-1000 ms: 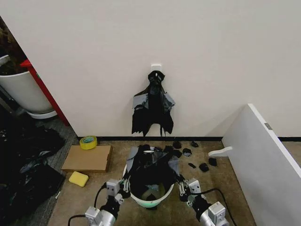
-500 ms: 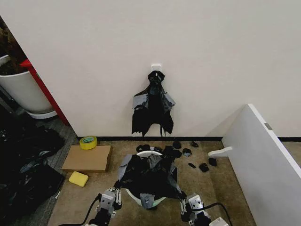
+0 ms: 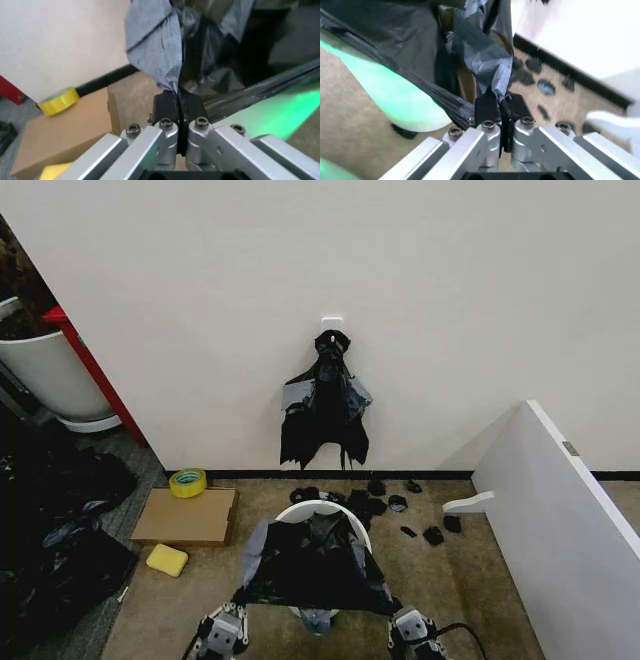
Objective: Place the garbage bag over the trash bin.
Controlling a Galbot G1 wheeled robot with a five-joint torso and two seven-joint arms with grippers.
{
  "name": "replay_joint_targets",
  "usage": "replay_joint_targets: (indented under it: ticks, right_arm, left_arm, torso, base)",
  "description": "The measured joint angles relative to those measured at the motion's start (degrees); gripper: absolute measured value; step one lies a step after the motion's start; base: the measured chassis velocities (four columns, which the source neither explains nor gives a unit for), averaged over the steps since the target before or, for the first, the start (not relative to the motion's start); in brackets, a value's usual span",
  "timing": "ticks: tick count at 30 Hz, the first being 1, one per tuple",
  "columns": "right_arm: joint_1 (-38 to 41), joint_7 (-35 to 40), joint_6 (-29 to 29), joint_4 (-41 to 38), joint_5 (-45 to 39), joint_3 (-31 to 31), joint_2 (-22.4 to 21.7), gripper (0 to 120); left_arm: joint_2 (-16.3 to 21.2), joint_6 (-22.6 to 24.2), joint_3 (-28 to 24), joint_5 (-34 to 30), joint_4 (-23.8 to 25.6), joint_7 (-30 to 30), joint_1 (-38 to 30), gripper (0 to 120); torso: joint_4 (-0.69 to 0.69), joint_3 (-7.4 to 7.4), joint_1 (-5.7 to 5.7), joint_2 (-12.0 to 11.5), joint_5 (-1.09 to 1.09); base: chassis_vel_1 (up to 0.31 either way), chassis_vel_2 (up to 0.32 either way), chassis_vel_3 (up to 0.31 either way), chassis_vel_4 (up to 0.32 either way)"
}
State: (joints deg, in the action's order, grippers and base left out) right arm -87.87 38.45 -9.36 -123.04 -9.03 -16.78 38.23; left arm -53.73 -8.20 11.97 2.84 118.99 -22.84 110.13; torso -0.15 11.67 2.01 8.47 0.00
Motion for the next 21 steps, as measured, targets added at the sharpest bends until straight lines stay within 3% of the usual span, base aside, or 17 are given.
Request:
replay_joint_targets:
  ticks: [10, 21]
  right_arm:
    - [2.49, -1.77, 1.86, 7.31, 8.44, -0.17, 2.0, 0]
    - [8.01, -4.28, 15.73, 24.72, 23.58, 0.85, 7.03, 0]
  left_arm:
    - [-0.69, 0.96, -1.15, 0.99, -3.13, 0.0, -0.8, 0]
    - [-3.79, 0.76, -4.15, -2.35, -8.36, 0.06, -5.52, 0]
  torso:
    - [0.0, 0.0, 0.0, 0.0, 0.01]
    - [0.01, 0.0, 0.0, 0.0, 0.02]
  base:
    - [0.0, 0.0, 0.0, 0.0]
    - [0.0, 0.0, 0.0, 0.0]
